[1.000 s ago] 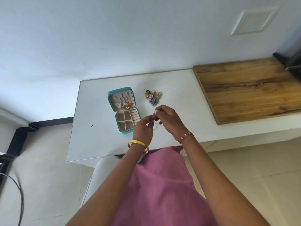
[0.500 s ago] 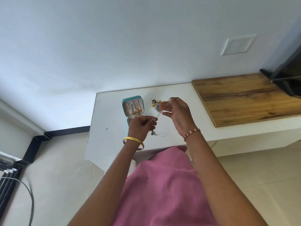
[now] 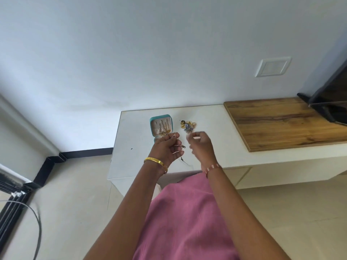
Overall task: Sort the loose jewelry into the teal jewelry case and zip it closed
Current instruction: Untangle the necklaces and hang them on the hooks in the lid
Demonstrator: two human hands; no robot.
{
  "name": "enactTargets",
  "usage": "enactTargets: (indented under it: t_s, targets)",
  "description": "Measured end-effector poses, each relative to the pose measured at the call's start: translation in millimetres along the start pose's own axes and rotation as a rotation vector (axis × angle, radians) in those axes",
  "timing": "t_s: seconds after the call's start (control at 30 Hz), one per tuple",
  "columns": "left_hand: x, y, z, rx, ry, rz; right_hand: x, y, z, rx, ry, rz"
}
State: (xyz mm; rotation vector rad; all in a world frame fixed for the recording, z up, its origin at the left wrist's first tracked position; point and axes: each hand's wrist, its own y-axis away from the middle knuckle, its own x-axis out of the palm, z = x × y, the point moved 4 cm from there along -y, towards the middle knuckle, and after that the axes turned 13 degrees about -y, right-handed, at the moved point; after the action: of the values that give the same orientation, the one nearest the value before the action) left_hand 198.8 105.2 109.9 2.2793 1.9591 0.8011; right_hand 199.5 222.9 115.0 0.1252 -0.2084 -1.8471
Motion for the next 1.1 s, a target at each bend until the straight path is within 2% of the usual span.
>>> enactTargets:
  t_s: [0.2,0.4,0.6,0.77,0.97,1.1]
  targets:
    - [-5.1,4.9,-8.2,0.052,0.063,-0.061,13.3,18.1,9.3,0.004,-0.072,0.179]
    - [-13.7,7.5,-14.6,0.11,-0.027,-0.1,13.7,23.5,18.8,-0.087,0.018,0.231]
    - [-23.1,10.9,-22.2,0.115,-0.098,-0.179,15.2,17.2,26.9,-0.026,-0.096,0.187]
    - [-33.3,11.5,-27.5,0.086,-0.031,-0.267,6.4,7.0,38.4,-0.048,-0.155,0.15]
    - [-67.0,12.0,-21.4,0.006,0.044,-0.447,-21.3,-9.7,50.2,-0.092,-0.265,0.05]
    - [-77.8,11.5,-17.3,0.001,0.094,-0.432,-37.4,-20.0,52.7,-0.126,-0.277,0.018]
